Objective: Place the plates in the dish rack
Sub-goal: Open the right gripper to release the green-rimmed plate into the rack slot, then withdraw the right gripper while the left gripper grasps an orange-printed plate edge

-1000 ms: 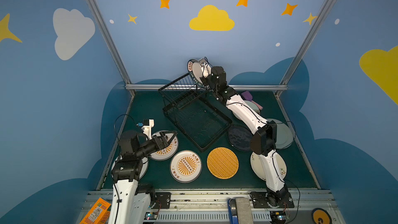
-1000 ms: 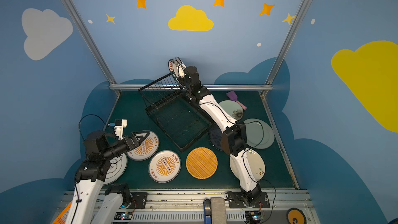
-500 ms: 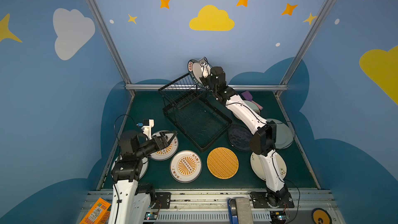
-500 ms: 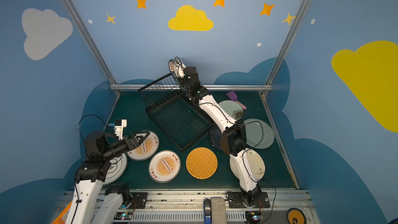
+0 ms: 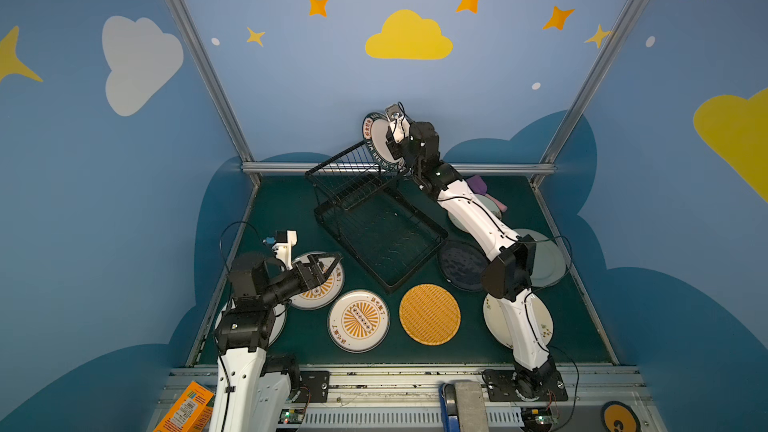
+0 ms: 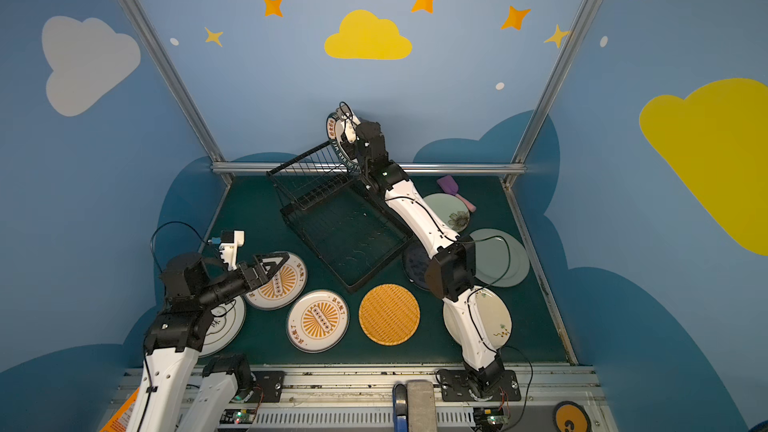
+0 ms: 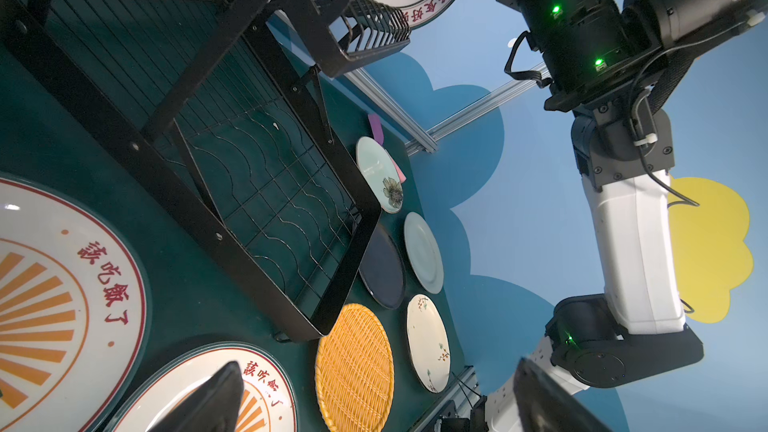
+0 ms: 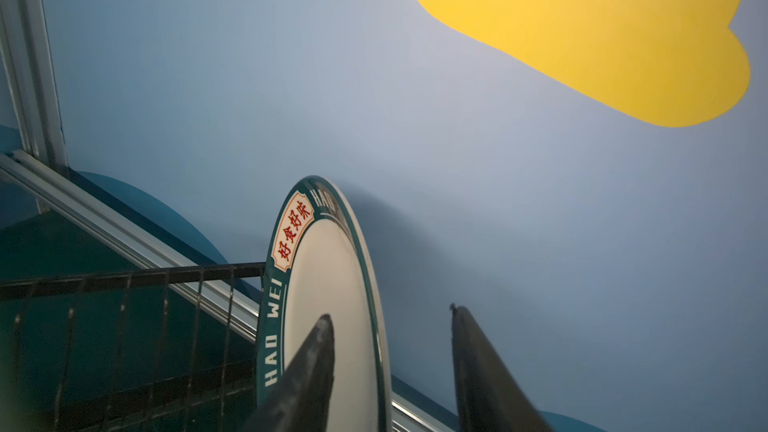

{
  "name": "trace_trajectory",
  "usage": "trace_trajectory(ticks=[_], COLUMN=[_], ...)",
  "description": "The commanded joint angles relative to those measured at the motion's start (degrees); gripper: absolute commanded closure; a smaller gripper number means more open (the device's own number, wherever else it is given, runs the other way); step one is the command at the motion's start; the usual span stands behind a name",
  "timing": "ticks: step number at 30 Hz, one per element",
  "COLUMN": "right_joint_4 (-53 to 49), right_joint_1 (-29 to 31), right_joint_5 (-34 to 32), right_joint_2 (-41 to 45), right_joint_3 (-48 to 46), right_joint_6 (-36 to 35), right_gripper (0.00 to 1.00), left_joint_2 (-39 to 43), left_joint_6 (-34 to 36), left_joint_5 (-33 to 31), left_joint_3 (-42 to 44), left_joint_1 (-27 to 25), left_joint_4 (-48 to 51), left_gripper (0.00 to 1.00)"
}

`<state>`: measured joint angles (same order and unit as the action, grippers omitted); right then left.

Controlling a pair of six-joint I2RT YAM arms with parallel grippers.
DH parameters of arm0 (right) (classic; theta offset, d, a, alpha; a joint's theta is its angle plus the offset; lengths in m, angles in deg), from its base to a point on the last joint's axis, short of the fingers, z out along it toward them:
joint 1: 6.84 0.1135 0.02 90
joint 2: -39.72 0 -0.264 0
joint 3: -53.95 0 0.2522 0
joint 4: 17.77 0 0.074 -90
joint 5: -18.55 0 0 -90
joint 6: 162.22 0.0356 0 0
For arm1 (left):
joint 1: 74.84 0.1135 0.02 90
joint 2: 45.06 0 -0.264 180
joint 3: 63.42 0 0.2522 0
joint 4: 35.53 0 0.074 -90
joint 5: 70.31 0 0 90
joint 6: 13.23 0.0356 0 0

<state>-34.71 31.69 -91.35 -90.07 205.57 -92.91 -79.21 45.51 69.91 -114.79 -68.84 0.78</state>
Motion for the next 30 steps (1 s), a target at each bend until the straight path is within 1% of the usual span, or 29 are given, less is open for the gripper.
trace_trajectory(ticks=[1, 3, 5, 8, 9, 11, 15, 17, 19, 21, 24, 29, 30], right_joint_4=[-0.77, -1.55, -2.72, -4.59, -5.52, -5.1, -4.6, -6.67, -8.77, -10.51, -11.81, -11.83, -11.52], right_joint_1=[0.67, 0.98, 1.2, 1.47, 1.47, 1.53, 1.36, 1.06, 0.36, -0.45, -1.06, -3.06, -3.18], right_joint_5=[-0.22, -0.87, -1.14, -1.64, -1.7, -2.24, -1.09, -0.44, 1.65, 5.01, 9.52, 17.0, 17.79], right_joint_2=[2.18, 3.5, 5.23, 9.65, 11.79, 16.73, 27.5, 31.73, 35.99, 39.72, 45.1, 51.92, 52.92], right_joint_3=[1.9, 1.73, 1.32, -1.52, -3.46, -9.63, -23.62, -28.83, -34.14, -38.68, -45.32, -54.78, -56.28], right_joint_6=[0.65, 0.73, 1.29, 2.64, 4.45, 6.13, 10.0, 13.12, 16.83, 20.18, 23.65, 30.74, 31.46], right_gripper=[0.42, 0.33, 0.27, 0.19, 0.17, 0.15, 0.11, 0.1, 0.09, 0.09, 0.09, 0.09, 0.09], left_joint_2=[0.49, 0.5, 0.34, -0.53, -1.13, -2.89, -5.59, -6.22, -7.31, -7.69, -7.97, -11.22, -11.62], left_joint_6=[1.19, 1.15, 1.56, 1.96, 0.83, -3.89, -13.17, -16.26, -18.66, -20.94, -24.61, -25.38, -25.61], left_joint_5=[-0.98, -2.1, -4.57, -9.8, -12.37, -15.62, -18.04, -18.51, -18.83, -18.62, -17.33, -19.58, -19.71], left_joint_3=[-1.42, -1.32, -1.29, -2.15, -2.54, -2.31, 0.56, 2.34, 4.71, 8.05, 13.93, 17.72, 18.97], left_joint_1=[0.24, 0.33, 0.38, 0.03, 0.0, 0.45, 2.41, 4.02, 5.7, 6.87, 7.28, 7.27, 7.27], left_joint_4=[0.48, 0.79, 2.04, 5.2, 6.91, 9.15, 11.88, 13.11, 13.65, 11.35, 3.77, 1.16, -0.79], left_gripper=[0.0, 0.0, 0.0, 0.0, 0.0, 0.0, 0.0, 0.0, 0.0, 0.0, 0.0, 0.01, 0.02])
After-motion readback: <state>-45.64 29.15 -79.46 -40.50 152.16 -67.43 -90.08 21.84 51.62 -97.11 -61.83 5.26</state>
